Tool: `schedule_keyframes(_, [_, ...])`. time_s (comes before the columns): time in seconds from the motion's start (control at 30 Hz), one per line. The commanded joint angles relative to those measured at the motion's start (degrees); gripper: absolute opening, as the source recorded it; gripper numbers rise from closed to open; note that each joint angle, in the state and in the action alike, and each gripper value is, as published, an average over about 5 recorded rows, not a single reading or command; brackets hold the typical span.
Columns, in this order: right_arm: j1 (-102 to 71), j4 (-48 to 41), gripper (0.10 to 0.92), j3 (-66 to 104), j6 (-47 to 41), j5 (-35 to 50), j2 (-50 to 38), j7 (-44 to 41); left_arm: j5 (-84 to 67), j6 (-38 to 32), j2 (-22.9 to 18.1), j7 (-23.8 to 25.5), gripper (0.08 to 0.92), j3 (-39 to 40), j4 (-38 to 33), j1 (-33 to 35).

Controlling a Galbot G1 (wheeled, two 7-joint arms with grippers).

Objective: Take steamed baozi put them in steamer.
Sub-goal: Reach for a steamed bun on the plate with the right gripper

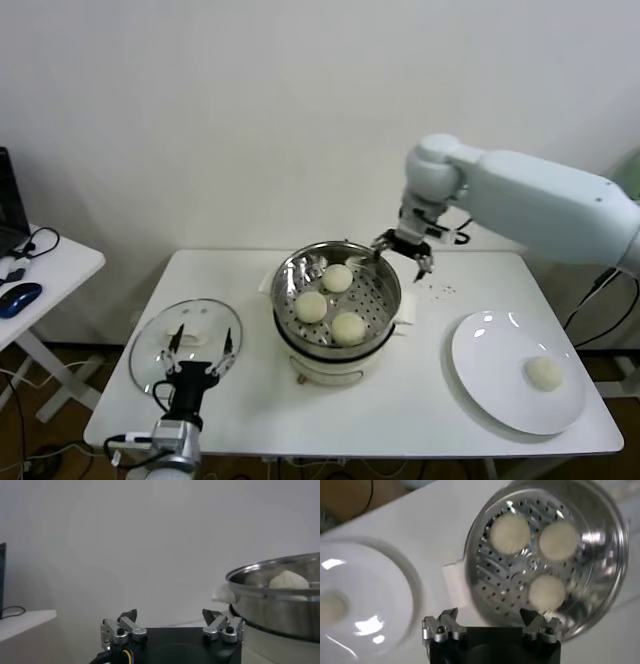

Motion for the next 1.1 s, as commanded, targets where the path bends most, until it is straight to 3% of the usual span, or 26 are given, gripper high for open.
schedule_keyframes(0.03, [1.0,-6.4,0.823,-1.9,-13.0,15.7,-18.2,-1.1,-0.3,0.1,0.5,0.1,0.823,-0.2,-1.0,-0.5])
schedule_keyframes(0.27, [-7.8,-5.5,0.823,0.0,-13.7,9.3,-27.8,0.5,-0.4,0.4,0.3,1.3,0.823,-0.2,-1.1,-0.8])
schedule_keyframes(0.47, [-24.9,-7.4,0.823,14.3,-11.6,0.5,-31.6,1.7,-0.2,0.5,0.0,2.3,0.823,-0.2,-1.4,-0.5])
schedule_keyframes(0.73, [-42.7,-12.6,0.823,31.2,-9.9,-8.2,-29.9,4.1,0.3,0.2,-0.5,2.7,0.823,-0.8,-1.2,0.9])
schedule_keyframes(1.1, [-45.2,-19.9,0.823,33.8,-8.8,-11.7,-24.3,6.4,0.3,0.0,-1.3,2.4,0.823,-1.0,-0.3,1.0])
